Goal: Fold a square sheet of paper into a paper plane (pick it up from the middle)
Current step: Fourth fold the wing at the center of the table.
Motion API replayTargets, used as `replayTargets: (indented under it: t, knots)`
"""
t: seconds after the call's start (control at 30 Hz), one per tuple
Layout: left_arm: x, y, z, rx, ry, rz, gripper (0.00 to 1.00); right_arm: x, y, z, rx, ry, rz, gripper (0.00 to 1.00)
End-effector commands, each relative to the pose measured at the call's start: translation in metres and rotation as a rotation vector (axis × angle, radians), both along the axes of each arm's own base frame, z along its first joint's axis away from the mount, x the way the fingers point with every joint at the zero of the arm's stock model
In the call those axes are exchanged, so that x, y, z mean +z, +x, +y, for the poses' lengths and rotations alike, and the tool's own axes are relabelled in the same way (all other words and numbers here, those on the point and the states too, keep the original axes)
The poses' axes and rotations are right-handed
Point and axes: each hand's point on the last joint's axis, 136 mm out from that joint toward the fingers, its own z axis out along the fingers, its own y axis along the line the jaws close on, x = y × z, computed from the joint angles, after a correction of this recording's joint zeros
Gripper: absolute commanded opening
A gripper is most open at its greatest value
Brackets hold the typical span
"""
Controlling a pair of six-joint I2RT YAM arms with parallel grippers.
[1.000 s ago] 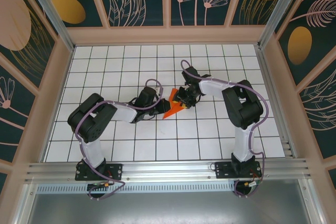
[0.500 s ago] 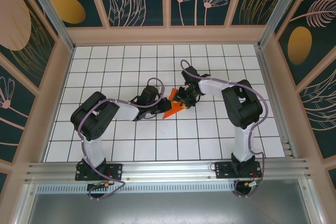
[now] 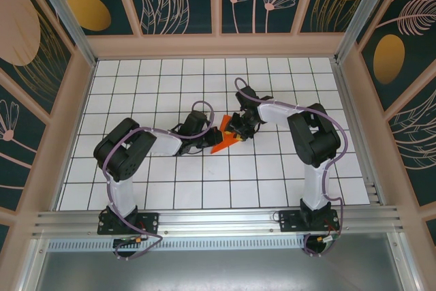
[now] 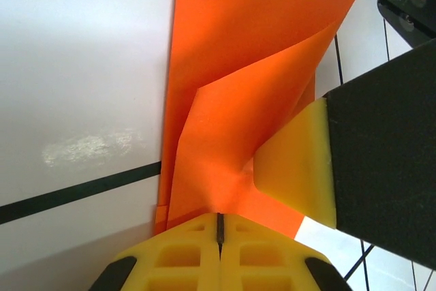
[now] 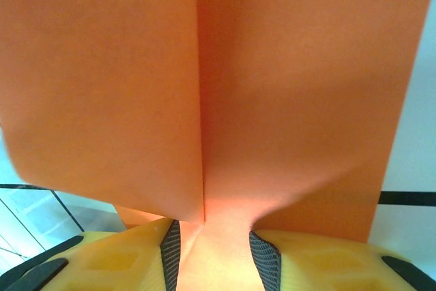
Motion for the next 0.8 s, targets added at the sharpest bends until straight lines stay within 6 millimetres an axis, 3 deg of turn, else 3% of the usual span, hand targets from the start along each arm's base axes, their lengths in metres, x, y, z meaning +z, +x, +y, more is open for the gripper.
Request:
replayTargets:
  t: [0.0,0.1,0.2,0.37,0.47,0.57,0.77]
  knots:
    - [-0.023,-0.003,0.010,0.003,0.070,0.044,0.06,-0.129,-0.074,-0.099,-0.023,-0.468,0.248,0.41]
    - [-0.027,-0.006,0.012,0.001,0.084,0.060,0.05,-0.121,-0.069,-0.092,-0.023,-0.434,0.231,0.41]
    - [-0.033,-0.010,0.015,-0.006,0.105,0.077,0.04,-0.096,-0.048,-0.076,-0.021,-0.352,0.158,0.41]
    - [-0.045,-0.019,0.022,-0.020,0.142,0.103,0.01,-0.018,0.009,-0.035,0.028,-0.103,-0.090,0.40]
    - [-0.050,-0.023,0.025,-0.027,0.155,0.114,0.00,0.030,0.032,-0.014,0.084,0.057,-0.242,0.40]
    - [-0.052,-0.025,0.026,-0.029,0.161,0.118,0.00,0.058,0.039,-0.004,0.134,0.153,-0.342,0.40]
    - [-0.054,-0.026,0.027,-0.027,0.168,0.127,0.00,0.070,0.031,0.008,0.197,0.260,-0.409,0.25]
